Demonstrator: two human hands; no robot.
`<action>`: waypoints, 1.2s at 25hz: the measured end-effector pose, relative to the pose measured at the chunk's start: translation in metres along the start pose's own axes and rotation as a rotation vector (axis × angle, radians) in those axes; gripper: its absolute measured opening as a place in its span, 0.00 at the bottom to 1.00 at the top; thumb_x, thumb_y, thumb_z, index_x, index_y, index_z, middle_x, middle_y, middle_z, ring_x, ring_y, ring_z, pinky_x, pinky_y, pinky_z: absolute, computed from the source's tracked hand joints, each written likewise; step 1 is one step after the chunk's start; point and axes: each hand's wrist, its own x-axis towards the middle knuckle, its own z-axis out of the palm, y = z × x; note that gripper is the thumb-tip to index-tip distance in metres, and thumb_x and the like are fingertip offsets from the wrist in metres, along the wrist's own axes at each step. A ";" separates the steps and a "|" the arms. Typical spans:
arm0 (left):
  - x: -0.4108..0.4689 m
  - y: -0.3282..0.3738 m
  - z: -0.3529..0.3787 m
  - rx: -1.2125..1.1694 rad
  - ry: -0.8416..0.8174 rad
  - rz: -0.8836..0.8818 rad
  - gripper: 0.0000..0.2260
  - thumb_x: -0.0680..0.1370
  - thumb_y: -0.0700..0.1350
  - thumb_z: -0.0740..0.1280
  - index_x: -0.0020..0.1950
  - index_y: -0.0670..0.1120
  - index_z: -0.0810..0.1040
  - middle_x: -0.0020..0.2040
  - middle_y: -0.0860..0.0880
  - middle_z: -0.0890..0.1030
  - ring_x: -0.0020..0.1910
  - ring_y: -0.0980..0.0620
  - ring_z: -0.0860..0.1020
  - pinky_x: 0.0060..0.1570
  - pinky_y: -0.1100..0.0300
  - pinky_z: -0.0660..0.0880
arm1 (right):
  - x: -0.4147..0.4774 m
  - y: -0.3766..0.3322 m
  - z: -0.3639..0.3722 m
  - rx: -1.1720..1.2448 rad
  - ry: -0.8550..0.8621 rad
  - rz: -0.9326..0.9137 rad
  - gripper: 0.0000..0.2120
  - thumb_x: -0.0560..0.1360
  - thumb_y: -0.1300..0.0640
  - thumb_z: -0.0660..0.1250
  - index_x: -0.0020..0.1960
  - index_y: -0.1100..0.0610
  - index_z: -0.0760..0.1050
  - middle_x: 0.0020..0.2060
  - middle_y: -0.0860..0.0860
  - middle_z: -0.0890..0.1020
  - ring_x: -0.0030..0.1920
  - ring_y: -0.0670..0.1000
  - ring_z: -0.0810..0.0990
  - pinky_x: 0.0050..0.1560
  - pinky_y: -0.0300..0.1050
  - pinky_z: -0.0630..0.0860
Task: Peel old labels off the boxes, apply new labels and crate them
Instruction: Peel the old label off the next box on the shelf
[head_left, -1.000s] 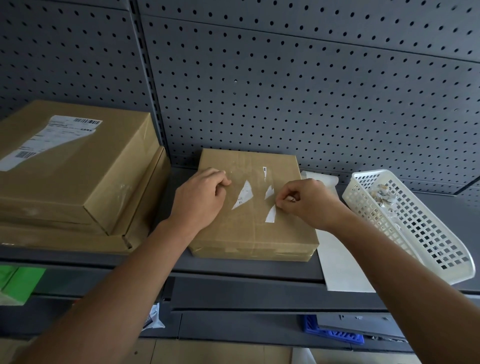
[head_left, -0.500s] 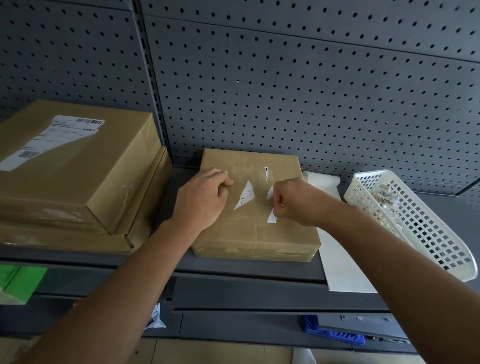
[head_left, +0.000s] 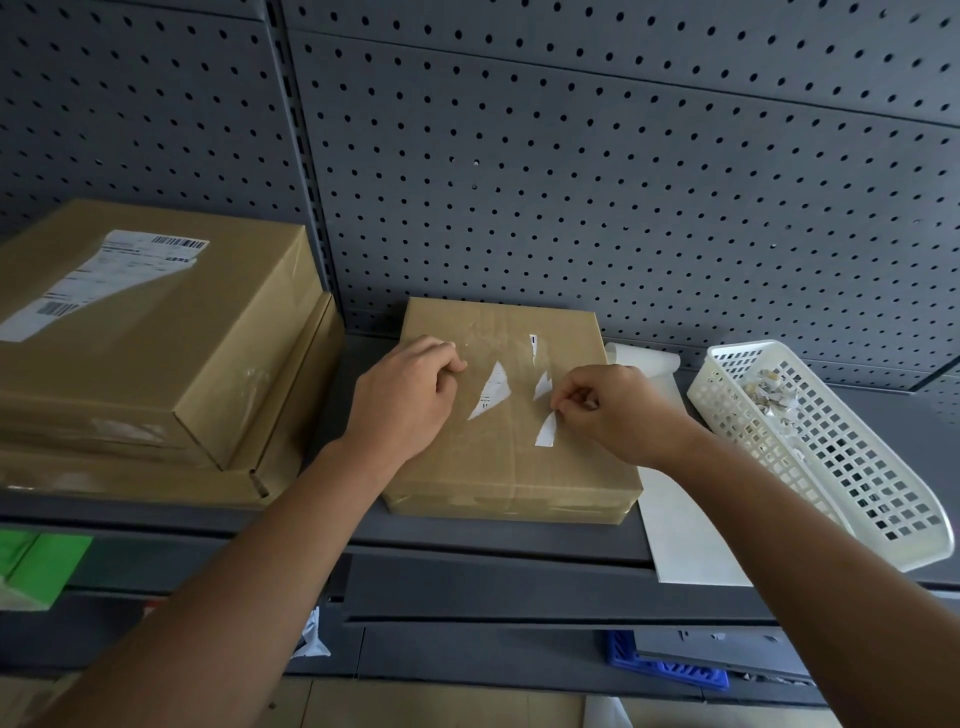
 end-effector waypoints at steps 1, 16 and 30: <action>0.000 0.000 0.000 -0.004 0.001 -0.002 0.10 0.80 0.40 0.62 0.54 0.50 0.82 0.59 0.59 0.80 0.59 0.57 0.76 0.48 0.59 0.74 | 0.000 0.001 0.002 0.010 0.014 0.001 0.07 0.76 0.62 0.65 0.45 0.55 0.83 0.36 0.42 0.79 0.35 0.37 0.74 0.37 0.24 0.68; 0.000 -0.001 0.000 0.001 -0.002 -0.011 0.10 0.80 0.41 0.62 0.54 0.52 0.82 0.60 0.59 0.80 0.59 0.58 0.76 0.48 0.57 0.76 | -0.008 0.005 0.009 0.059 0.059 -0.014 0.07 0.77 0.61 0.66 0.45 0.53 0.82 0.39 0.41 0.79 0.39 0.33 0.74 0.40 0.24 0.68; 0.001 0.002 -0.001 0.006 -0.008 -0.021 0.11 0.80 0.41 0.61 0.53 0.52 0.82 0.59 0.61 0.80 0.59 0.59 0.76 0.48 0.58 0.75 | 0.003 -0.005 0.010 -0.269 0.048 -0.106 0.04 0.72 0.65 0.64 0.40 0.61 0.77 0.36 0.51 0.78 0.37 0.52 0.77 0.39 0.45 0.75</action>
